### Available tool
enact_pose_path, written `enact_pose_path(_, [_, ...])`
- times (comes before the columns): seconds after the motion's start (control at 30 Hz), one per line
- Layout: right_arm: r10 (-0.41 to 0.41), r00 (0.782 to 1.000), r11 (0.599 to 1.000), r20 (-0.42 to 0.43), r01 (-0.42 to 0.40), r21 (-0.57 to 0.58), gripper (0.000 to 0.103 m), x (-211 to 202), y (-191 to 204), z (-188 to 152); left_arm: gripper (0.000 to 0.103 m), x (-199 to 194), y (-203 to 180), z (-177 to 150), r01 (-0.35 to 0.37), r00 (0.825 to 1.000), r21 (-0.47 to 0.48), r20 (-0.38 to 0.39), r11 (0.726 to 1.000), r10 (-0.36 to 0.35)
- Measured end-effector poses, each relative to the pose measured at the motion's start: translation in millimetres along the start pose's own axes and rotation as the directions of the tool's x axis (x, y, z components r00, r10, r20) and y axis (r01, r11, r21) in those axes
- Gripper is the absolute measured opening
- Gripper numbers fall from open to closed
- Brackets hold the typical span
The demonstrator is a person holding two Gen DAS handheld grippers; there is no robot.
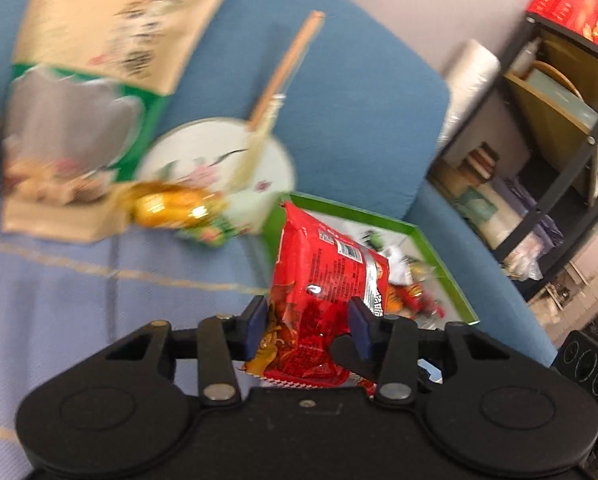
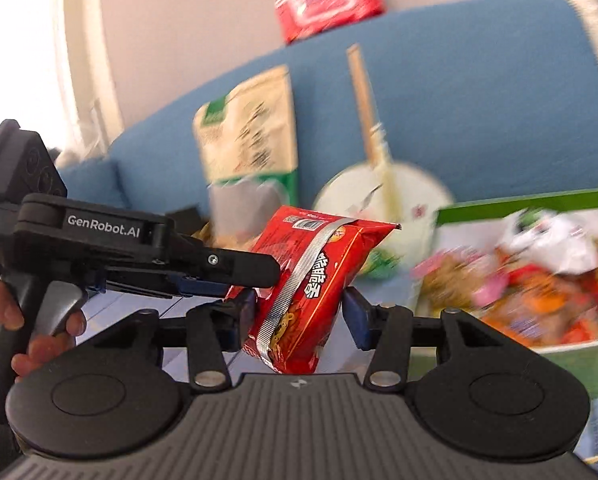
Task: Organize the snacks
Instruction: 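Carry both red packets over the green box and open both grippers, then move both grippers back toward the remaining snacks on the seat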
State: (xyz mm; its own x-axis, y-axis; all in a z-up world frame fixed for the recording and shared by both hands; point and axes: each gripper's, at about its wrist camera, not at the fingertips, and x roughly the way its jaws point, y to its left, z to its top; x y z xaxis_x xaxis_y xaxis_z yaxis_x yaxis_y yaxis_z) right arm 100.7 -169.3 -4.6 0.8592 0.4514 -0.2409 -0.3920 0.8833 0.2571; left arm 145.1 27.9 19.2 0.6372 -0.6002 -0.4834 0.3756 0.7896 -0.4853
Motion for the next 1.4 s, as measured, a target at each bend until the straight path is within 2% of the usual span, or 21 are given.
enact_pose_path(0.17, [-0.088,0.994,0.996,0.069,0.087,0.014,0.082,-11,-32,13,0.082,39,-31,17,0.049,0.999,0.047,0.011,0.998,-0.050])
enact_pose_path(0.37, [-0.180,0.978,0.982,0.107,0.186,-0.041,0.081,-1,-56,18,0.082,78,-46,27,0.074,0.997,0.030,0.012,0.997,-0.074])
enact_pose_path(0.5, [-0.244,0.965,0.967,0.094,0.250,-0.054,0.080,10,-66,14,0.078,101,-49,30,0.074,0.997,0.021,-0.018,0.997,-0.074])
enact_pose_path(0.57, [-0.279,0.958,0.958,0.069,0.283,-0.045,0.084,13,-73,11,0.078,110,-49,28,0.068,0.997,0.029,-0.035,0.997,-0.067])
enact_pose_path(0.6, [-0.295,0.954,0.954,0.047,0.296,-0.038,0.090,15,-75,9,0.082,112,-50,27,0.066,0.997,0.031,-0.038,0.997,-0.065])
enact_pose_path(0.67, [-0.333,0.943,0.943,0.016,0.333,-0.024,0.098,18,-77,9,0.102,111,-51,25,0.039,0.999,0.033,-0.020,0.999,-0.038])
enact_pose_path(0.77, [-0.360,0.932,0.932,0.042,0.361,-0.008,0.101,10,-75,12,0.103,101,-52,23,-0.002,1.000,0.065,0.021,0.998,0.000])
enact_pose_path(0.83, [-0.355,0.934,0.935,0.047,0.356,-0.005,0.098,3,-74,13,0.103,94,-51,25,-0.006,1.000,0.085,0.027,0.996,0.004])
enact_pose_path(0.87, [-0.338,0.940,0.941,0.044,0.339,-0.012,0.081,1,-72,13,0.103,91,-49,25,-0.009,1.000,0.086,0.029,0.996,0.006])
enact_pose_path(0.9, [-0.312,0.950,0.949,0.033,0.313,-0.024,0.059,1,-70,12,0.103,89,-47,25,-0.012,0.999,0.087,0.031,0.996,0.010])
enact_pose_path(1.0, [-0.242,0.970,0.969,0.000,0.241,-0.058,0.047,8,-62,7,0.103,81,-41,23,-0.025,0.999,0.090,0.036,0.996,0.022])
enact_pose_path(1.1, [-0.264,0.964,0.954,-0.004,0.261,-0.147,0.046,19,-51,1,0.103,76,-37,19,-0.043,0.999,0.099,0.033,0.994,0.040])
enact_pose_path(1.17, [-0.307,0.952,0.935,0.010,0.304,-0.180,0.047,25,-49,-1,0.103,73,-35,15,-0.059,0.998,0.109,0.034,0.992,0.056])
enact_pose_path(1.2, [-0.329,0.944,0.927,0.017,0.327,-0.185,0.054,27,-50,-2,0.103,72,-35,14,-0.066,0.997,0.115,0.034,0.991,0.062])
enact_pose_path(1.27, [-0.330,0.944,0.932,0.014,0.328,-0.155,0.063,28,-55,-3,0.103,69,-35,11,-0.081,0.996,0.127,0.036,0.989,0.077])
enact_pose_path(1.4, [-0.317,0.949,0.944,0.011,0.316,-0.098,0.065,16,-57,3,0.103,53,-32,4,-0.101,0.994,0.120,0.049,0.988,0.096])
